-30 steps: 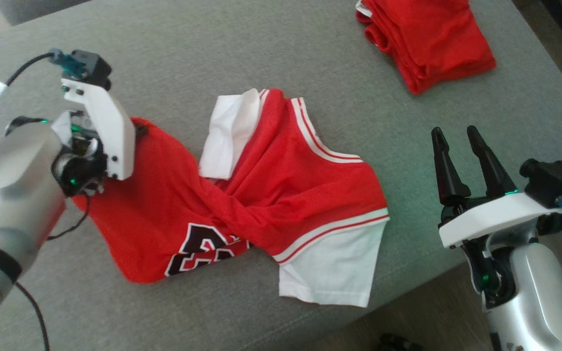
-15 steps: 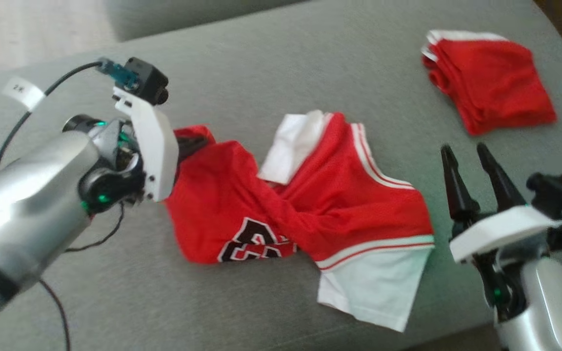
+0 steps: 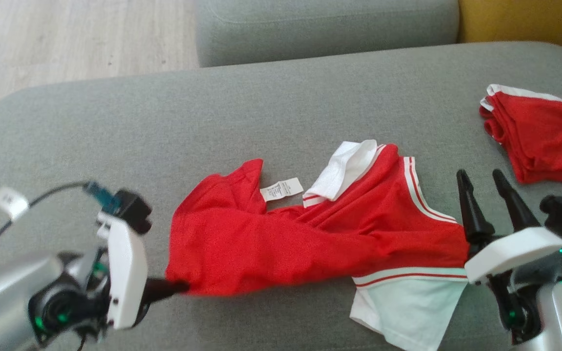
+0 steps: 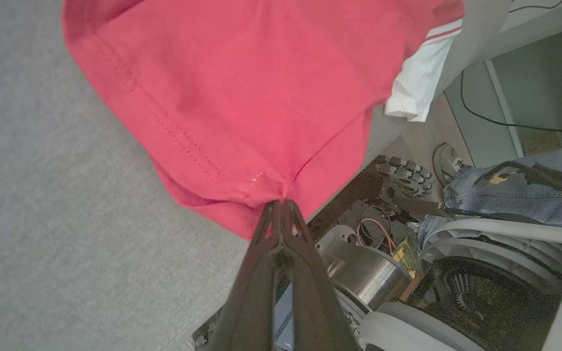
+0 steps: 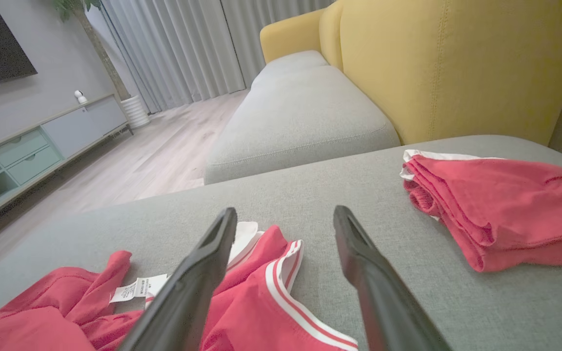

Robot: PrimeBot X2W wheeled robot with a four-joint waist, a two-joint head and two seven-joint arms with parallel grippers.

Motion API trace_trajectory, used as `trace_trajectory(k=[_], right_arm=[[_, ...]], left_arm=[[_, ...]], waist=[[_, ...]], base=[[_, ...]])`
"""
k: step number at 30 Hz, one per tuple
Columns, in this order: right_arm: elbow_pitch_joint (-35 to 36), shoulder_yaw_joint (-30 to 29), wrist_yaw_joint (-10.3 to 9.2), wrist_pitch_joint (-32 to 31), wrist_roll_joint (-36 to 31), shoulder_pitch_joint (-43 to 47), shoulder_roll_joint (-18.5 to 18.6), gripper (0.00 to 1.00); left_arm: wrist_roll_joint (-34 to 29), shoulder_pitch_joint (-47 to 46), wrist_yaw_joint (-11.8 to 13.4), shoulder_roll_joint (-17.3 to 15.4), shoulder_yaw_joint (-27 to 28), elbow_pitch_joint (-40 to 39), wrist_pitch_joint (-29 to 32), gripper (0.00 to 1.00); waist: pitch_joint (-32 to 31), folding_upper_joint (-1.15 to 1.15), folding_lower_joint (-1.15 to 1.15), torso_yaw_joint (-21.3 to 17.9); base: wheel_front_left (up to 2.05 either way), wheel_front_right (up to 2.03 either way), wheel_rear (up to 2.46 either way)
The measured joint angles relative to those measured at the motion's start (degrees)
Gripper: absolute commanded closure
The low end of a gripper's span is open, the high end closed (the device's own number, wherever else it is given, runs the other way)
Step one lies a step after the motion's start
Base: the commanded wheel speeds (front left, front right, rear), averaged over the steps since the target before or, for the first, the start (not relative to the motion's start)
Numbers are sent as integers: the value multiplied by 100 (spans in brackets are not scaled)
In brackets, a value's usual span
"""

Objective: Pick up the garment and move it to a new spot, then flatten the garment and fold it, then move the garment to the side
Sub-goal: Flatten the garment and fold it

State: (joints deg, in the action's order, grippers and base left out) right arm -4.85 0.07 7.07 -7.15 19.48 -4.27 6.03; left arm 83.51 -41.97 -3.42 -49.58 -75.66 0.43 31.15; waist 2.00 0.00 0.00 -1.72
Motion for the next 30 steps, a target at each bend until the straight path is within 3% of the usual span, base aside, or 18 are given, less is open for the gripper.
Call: trace_trajectory(k=[2,7,8,9,14,18,25,30], right_arm=[[19,-5,0,-62,-34,83,-1,0],[25,31,0,-153,-51,146,-7,0],[25,33,0,-156,-51,145,-5,0],[25,45,0,-179,-51,142,-5,0],[26,53,0,-196,-51,144,-3,0],[26,82,0,-196,-51,144,-3,0],[46,243,0,-147,-32,85,-5,0],[43,333,0,-81,16,-217,-7,0]], left_arm=[[-1,188,136,-67,-2,-23,14,100],[94,733,193,77,-4,461,260,100],[96,812,191,131,-8,599,256,75],[97,875,185,175,-14,728,255,0],[-1,691,30,283,76,999,136,0],[-414,37,16,401,397,1085,-316,0],[-1304,-520,189,1296,593,2171,-1410,0],[-1508,-661,-70,1814,582,3186,-1751,0]], waist=[[-39,0,0,30],[-82,0,0,-32],[-87,0,0,-53],[-94,0,0,-74],[-129,0,0,-158],[-141,0,0,-238],[151,0,0,-499],[456,0,0,-829]], base=[[0,0,0],[0,0,0],[0,0,0],[0,0,0],[0,0,0],[0,0,0],[0,0,0],[0,0,0]])
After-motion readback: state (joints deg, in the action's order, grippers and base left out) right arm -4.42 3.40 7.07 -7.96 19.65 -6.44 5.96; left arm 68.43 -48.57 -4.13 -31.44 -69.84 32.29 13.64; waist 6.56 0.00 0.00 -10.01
